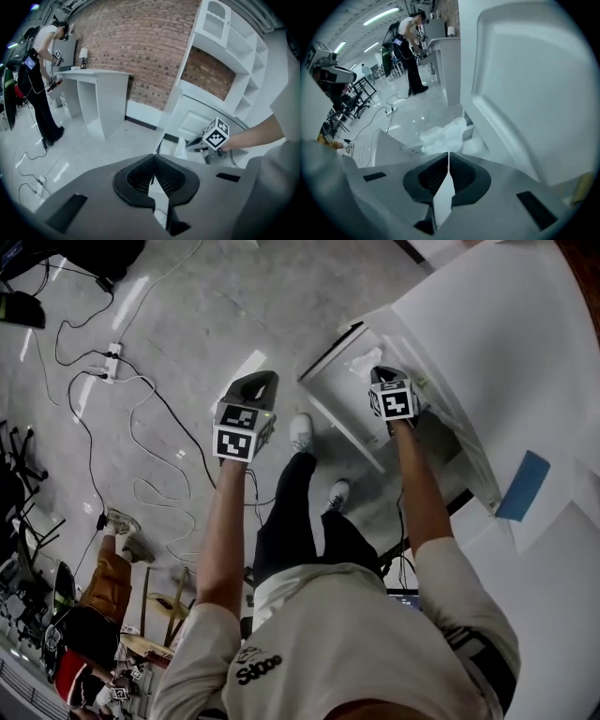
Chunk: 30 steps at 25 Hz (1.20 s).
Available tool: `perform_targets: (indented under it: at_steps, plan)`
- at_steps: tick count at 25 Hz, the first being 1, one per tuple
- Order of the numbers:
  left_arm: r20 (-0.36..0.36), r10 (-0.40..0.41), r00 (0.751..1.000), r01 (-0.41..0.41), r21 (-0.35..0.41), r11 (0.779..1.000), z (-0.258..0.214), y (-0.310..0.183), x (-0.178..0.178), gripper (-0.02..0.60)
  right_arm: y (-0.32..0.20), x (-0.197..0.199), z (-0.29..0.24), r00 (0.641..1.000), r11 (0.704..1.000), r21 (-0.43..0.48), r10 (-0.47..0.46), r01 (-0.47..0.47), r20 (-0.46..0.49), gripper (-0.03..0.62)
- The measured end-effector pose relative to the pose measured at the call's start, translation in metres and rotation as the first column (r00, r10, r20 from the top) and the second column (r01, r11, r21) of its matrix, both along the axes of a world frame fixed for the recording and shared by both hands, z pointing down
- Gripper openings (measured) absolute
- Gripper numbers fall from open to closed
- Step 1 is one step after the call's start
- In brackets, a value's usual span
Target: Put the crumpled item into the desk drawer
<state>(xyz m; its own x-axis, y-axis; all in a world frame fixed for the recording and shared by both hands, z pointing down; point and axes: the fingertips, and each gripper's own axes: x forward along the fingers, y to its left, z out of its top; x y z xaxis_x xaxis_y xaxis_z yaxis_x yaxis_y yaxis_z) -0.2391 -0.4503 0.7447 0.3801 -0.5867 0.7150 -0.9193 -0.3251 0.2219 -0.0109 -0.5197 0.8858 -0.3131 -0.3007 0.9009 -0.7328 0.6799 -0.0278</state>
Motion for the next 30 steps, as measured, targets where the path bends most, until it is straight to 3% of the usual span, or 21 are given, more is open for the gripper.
perform_targets:
  at_steps: [8,17,22,27,30]
  plan:
    - [-0.014,0.026,1.000,-0.027,-0.045,0.999,0.057,-0.015,-0.017,0.017,-0.004,-0.004,0.084,0.999,0.995,-0.099,0.000,-0.003,-0.036,0.011]
    - [-0.010,0.035,0.999,-0.035,-0.053,0.998,0.112,-0.026,-0.024,0.017,-0.019,-0.014,0.164,0.999,0.991,-0.130,0.009,-0.016,-0.052,0.011]
    - [-0.031,0.021,0.999,-0.023,-0.060,0.998,0.131,-0.020,-0.025,0.017,-0.017,-0.020,0.189,0.999,0.992,-0.128,-0.019,0.013,-0.040,0.011]
    - [-0.035,0.026,0.999,-0.027,-0.052,0.998,0.131,-0.018,-0.026,0.017,-0.020,-0.019,0.194,0.999,0.989,-0.140,0.046,-0.050,-0.029,0.019]
    - [-0.033,0.032,0.999,-0.034,-0.057,0.998,0.125,-0.010,-0.026,0.017,-0.018,-0.017,0.188,0.997,0.983,-0.168,0.069,-0.071,-0.021,0.091]
